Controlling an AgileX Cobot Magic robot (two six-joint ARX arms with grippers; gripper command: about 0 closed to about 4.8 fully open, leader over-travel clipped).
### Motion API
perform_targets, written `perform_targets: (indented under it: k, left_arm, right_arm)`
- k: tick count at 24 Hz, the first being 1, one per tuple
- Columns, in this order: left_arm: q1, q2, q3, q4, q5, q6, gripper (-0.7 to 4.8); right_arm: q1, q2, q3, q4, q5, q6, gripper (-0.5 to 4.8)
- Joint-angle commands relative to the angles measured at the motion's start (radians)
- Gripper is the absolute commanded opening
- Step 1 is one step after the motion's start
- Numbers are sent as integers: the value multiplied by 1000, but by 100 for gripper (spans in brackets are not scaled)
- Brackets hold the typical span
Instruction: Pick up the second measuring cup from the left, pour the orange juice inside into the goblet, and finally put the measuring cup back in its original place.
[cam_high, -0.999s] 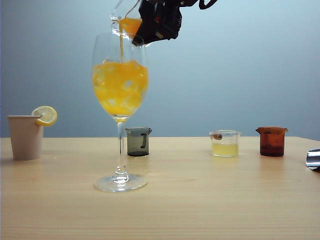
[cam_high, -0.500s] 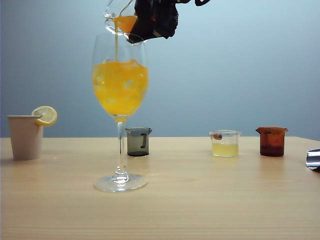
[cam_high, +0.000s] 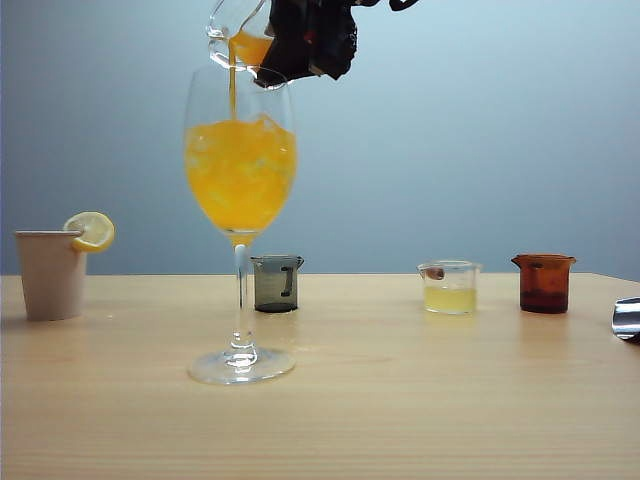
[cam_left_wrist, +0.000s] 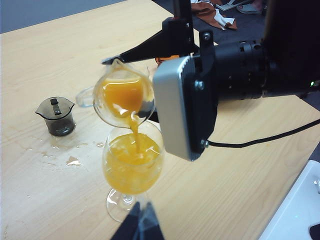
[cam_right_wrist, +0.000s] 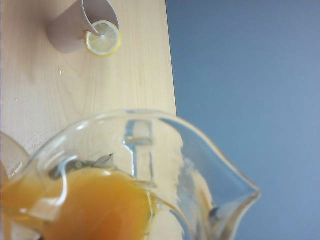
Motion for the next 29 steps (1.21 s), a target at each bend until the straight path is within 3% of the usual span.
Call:
perform_targets:
  k: [1, 29]
  left_arm:
    - [-1, -1, 7, 10, 7, 2, -6]
    - [-1, -1, 7, -3, 35, 1, -6]
  right_arm:
    - [2, -5, 5, 32, 2, -21, 89]
    - [2, -5, 5, 58, 6, -198, 88]
